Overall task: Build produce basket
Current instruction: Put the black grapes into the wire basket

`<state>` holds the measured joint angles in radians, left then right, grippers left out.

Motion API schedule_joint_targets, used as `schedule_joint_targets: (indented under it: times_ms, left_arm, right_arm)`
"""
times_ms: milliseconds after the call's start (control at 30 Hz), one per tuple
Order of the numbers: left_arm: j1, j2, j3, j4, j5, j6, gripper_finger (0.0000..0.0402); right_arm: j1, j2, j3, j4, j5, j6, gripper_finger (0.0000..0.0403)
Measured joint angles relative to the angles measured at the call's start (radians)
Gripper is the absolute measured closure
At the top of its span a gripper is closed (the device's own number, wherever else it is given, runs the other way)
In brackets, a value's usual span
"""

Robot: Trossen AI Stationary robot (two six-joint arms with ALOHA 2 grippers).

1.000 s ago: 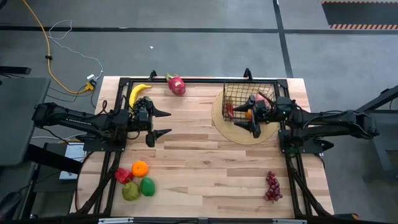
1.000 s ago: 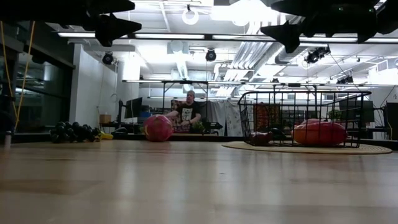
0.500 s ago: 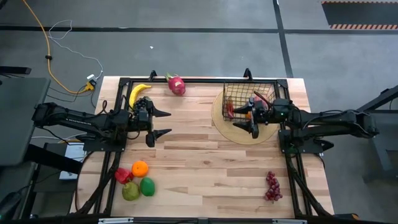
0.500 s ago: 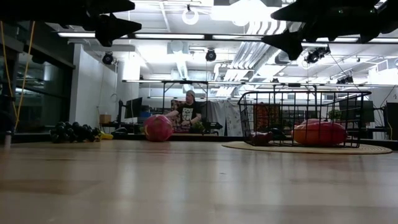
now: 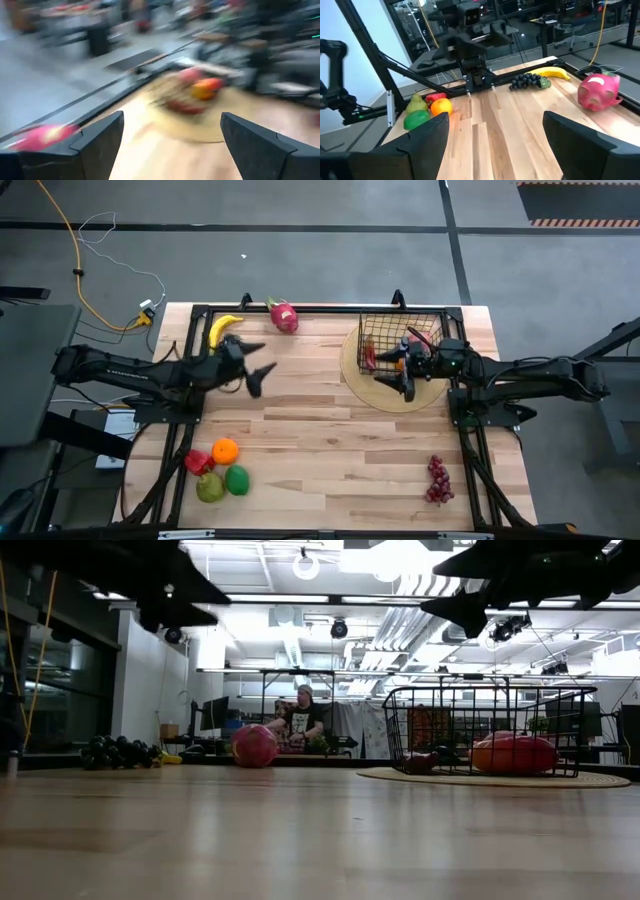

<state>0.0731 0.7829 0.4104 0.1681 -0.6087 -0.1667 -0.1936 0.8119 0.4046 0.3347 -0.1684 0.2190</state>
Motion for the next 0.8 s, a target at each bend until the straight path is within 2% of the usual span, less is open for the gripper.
schedule_joint_targets:
  times_ms: [67, 167, 267, 367, 600, 700, 800]
  left_arm:
    - [0.057, 0.035, 0.081, -0.153, -0.044, -0.035, 0.0082]
    - [0.187, 0.124, 0.207, -0.393, -0.046, -0.064, 0.0082]
    - [0.338, 0.226, 0.317, -0.597, -0.018, -0.096, 0.0082]
    - [0.478, 0.325, 0.376, -0.756, 0.045, -0.170, 0.0082]
    - [0.711, 0.561, 0.386, -0.903, 0.138, -0.198, 0.0082]
    - [0.775, 0.657, 0.385, -0.931, 0.208, -0.189, 0.0082]
    - [0.812, 0.732, 0.385, -0.926, 0.224, -0.180, 0.0082]
  right_arm:
    - [0.000, 0.000, 0.000, -0.001, 0.005, -0.011, 0.0091]
    - [0.000, 0.000, 0.000, -0.001, 0.008, -0.018, 0.0091]
    - [0.000, 0.000, 0.000, -0.001, 0.008, -0.018, 0.0091]
    - [0.000, 0.000, 0.000, -0.001, 0.008, -0.018, 0.0091]
    - [0.000, 0.000, 0.000, -0.001, 0.008, -0.018, 0.0091]
    - [0.000, 0.000, 0.000, -0.002, 0.008, -0.018, 0.0091]
    - [0.000, 0.000, 0.000, -0.002, 0.007, -0.018, 0.0091]
